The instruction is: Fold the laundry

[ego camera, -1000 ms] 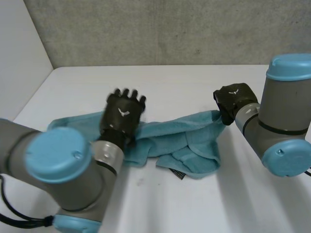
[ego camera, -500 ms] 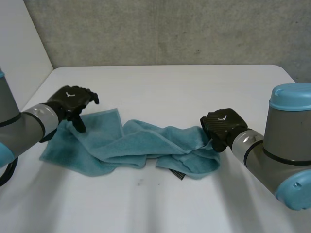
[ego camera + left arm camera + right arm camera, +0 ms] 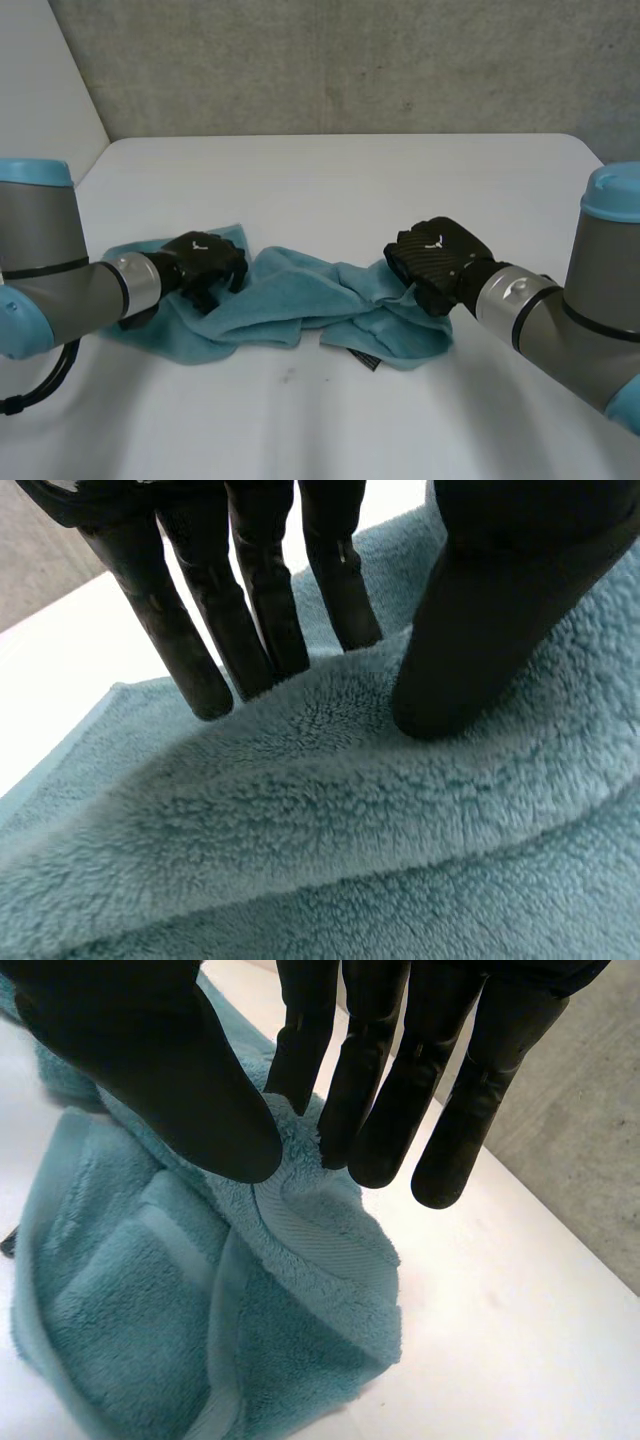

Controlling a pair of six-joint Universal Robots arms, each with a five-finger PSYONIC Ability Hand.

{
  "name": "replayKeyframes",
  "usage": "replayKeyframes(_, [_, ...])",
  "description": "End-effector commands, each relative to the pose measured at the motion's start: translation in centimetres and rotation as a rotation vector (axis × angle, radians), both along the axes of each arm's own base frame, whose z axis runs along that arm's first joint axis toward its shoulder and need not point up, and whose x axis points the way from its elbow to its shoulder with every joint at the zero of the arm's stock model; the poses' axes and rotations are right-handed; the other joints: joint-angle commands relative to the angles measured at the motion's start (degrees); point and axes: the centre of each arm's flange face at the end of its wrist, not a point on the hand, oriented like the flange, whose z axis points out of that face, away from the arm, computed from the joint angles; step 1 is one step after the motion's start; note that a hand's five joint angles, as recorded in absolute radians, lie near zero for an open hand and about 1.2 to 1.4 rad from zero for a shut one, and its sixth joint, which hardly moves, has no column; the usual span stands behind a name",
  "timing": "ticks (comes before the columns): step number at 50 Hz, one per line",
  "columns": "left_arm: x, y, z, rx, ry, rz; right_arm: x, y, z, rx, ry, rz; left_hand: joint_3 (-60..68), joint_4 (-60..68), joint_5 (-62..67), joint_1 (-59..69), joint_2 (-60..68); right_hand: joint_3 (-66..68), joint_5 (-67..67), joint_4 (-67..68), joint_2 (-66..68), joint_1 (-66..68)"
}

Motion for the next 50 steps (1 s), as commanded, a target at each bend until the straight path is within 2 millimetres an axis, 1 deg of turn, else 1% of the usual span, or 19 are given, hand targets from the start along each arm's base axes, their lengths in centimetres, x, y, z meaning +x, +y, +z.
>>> replayKeyframes(1, [-0.3,0.1,-1.2,0.027,-0.025,-0.011,0.8,-1.6,-0.5,0.068,0.027,-0.006,24.86,24.65,25.07,24.08,24.25,12.36,13.86,11.9,12.51,24.19])
replayKeyframes(6, [-0.7,-0.5,-0.7,-0.011,-0.04,0.005,1.1,-2.6,-0.3,0.098,0.045,-0.009,26.03,25.82,26.24,25.25,25.42,12.36,13.86,11.9,12.51,24.19])
replayKeyframes(9, [-0.7,-1.6,0.2,-0.077,-0.048,0.037,1.6,-4.2,0.4,0.054,0.045,-0.038,26.03,25.82,26.24,25.25,25.42,12.36,13.86,11.9,12.51,24.19])
replayKeyframes(14, [-1.3,-5.5,3.7,-0.364,-0.015,0.148,2.4,-7.3,3.3,-0.102,0.019,-0.107,26.03,25.82,26.24,25.25,25.42,12.36,13.86,11.9,12.51,24.19])
replayKeyframes(16, [-1.8,-7.2,6.8,-0.554,0.033,0.219,3.0,-9.5,6.7,-0.251,-0.045,-0.148,26.03,25.82,26.24,25.25,25.42,12.36,13.86,11.9,12.51,24.19])
replayKeyframes(17, [-2.0,-7.6,8.2,-0.621,0.06,0.247,3.0,-9.5,6.7,-0.251,-0.045,-0.148,26.03,25.82,26.24,25.25,25.42,12.36,13.86,11.9,12.51,24.19])
replayKeyframes(18, [-2.1,-7.9,9.8,-0.686,0.092,0.274,3.2,-10.1,8.1,-0.305,-0.072,-0.159,26.03,25.82,26.24,25.25,25.42,12.36,13.86,11.9,12.51,24.19])
replayKeyframes(19, [-2.1,-8.2,13.1,-0.806,0.166,0.327,3.6,-11.4,12.8,-0.482,-0.174,-0.202,26.03,25.82,26.24,25.25,25.42,12.36,13.86,11.9,12.51,24.19])
replayKeyframes(22, [-1.7,-8.0,17.4,-0.946,0.285,0.395,3.7,-11.9,17.4,-0.663,-0.284,-0.228,26.03,25.82,26.24,25.25,25.42,12.36,13.86,11.9,12.51,24.19])
replayKeyframes(23, [-1.4,-7.4,19.9,-1.017,0.361,0.426,3.7,-12.2,19.3,-0.756,-0.342,-0.235,26.03,25.82,26.24,25.25,25.42,12.36,13.86,11.9,12.51,24.19])
replayKeyframes(27, [-1.1,-5.2,22.3,-1.065,0.476,0.448,3.7,-11.5,21.2,-0.851,-0.403,-0.218,26.03,25.82,26.24,25.25,25.42,12.36,13.86,11.9,12.51,24.19])
replayKeyframes(30, [-0.9,-4.0,21.6,-1.022,0.494,0.456,3.5,-10.1,19.9,-0.789,-0.363,-0.159,26.03,25.82,26.24,25.25,25.42,12.36,13.86,11.9,12.51,24.19])
replayKeyframes(33, [-0.3,-2.9,18.5,-0.915,0.471,0.481,3.3,-9.0,18.0,-0.724,-0.325,-0.102,26.03,25.82,26.24,25.25,25.42,12.36,13.86,11.9,12.51,24.19])
replayKeyframes(37, [0.8,-0.6,13.2,-0.749,0.415,0.529,3.0,-7.6,13.3,-0.587,-0.246,-0.045,26.03,25.82,26.24,25.25,25.42,12.36,13.86,11.9,12.51,24.19])
replayKeyframes(38, [1.4,0.7,11.3,-0.686,0.394,0.548,2.8,-7.1,11.4,-0.534,-0.214,-0.039,26.03,25.82,26.24,25.25,25.42,12.36,13.86,11.9,12.51,24.19])
replayKeyframes(40, [1.7,1.3,10.2,-0.652,0.381,0.561,2.6,-6.7,9.5,-0.473,-0.178,-0.039,26.03,25.82,26.24,25.25,25.42,12.36,13.86,11.9,12.51,24.19])
replayKeyframes(42, [2.7,3.9,6.7,-0.518,0.346,0.589,2.2,-5.8,6.9,-0.376,-0.112,-0.031,26.03,25.82,26.24,25.25,25.42,12.36,13.86,11.9,12.51,24.19])
replayKeyframes(46, [3.2,7.2,2.8,-0.336,0.295,0.6,1.0,-4.9,3.4,-0.263,0.017,-0.024,26.03,25.82,26.24,25.25,25.42,12.36,13.86,11.9,12.51,24.19])
replayKeyframes(50, [2.7,10.4,0.7,-0.16,0.235,0.575,-0.1,-4.8,1.3,-0.23,0.122,-0.022,26.03,25.82,26.24,25.25,25.42,12.36,13.86,11.9,12.51,24.19])
